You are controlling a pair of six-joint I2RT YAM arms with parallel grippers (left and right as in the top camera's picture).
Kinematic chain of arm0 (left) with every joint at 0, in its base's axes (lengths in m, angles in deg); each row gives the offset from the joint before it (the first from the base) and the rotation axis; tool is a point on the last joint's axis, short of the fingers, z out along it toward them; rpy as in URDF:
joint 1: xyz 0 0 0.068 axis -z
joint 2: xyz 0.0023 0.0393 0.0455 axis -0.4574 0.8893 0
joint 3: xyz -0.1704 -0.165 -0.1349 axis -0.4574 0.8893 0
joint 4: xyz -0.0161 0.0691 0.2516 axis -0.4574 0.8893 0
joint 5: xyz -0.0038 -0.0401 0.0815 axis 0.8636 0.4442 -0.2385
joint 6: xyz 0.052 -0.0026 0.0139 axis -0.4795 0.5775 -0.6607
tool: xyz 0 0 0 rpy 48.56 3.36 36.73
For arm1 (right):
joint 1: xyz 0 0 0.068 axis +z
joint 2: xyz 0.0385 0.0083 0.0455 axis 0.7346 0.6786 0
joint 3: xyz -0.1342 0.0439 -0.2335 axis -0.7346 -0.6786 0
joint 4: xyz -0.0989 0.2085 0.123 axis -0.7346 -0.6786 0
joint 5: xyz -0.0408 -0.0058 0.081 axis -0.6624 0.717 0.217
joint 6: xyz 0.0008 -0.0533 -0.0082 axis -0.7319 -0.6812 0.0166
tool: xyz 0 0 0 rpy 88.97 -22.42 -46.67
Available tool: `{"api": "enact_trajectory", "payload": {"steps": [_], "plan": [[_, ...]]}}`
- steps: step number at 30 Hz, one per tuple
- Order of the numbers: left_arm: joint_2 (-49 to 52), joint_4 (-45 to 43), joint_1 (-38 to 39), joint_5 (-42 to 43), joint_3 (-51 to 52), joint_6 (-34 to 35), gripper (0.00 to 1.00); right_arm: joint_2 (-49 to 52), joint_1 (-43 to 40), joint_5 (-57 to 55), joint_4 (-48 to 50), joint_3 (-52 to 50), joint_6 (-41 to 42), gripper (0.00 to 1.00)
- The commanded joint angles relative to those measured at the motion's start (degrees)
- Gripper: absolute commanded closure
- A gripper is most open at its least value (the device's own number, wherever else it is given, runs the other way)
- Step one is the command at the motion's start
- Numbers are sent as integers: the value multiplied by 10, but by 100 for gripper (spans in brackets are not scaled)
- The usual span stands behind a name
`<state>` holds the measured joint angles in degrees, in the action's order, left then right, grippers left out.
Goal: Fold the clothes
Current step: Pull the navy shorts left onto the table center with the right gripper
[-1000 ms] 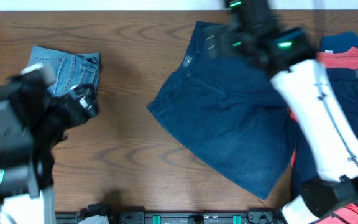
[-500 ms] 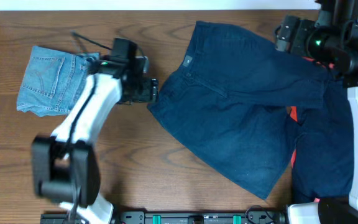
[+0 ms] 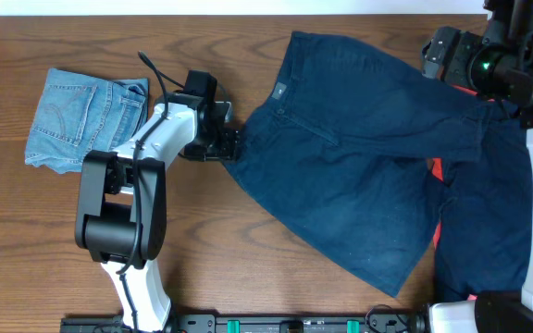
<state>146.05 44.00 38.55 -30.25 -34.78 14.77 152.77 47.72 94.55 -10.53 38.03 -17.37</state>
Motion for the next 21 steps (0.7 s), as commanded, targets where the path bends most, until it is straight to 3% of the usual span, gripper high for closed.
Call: {"api": "enact_trajectory", "payload": {"steps": [1, 3, 4, 12, 18, 21], "plan": [[15, 15, 3, 12, -3, -18, 54, 5, -5, -12, -2, 6, 4, 3], [15, 23, 2, -12, -3, -17, 89, 7, -4, -16, -2, 6, 4, 3], [15, 29, 2, -32, -3, -7, 94, 8, -5, -21, -2, 6, 4, 3], [-4, 151, -77, -214, -3, 151, 94, 33, -4, -52, -13, 5, -26, 1], [-37, 219, -193, -220, -3, 187, 94, 88, -4, -52, -41, 5, -44, 2], [-48, 245, -226, -221, -3, 184, 94, 132, -4, -49, -48, 5, -46, 8]]}}
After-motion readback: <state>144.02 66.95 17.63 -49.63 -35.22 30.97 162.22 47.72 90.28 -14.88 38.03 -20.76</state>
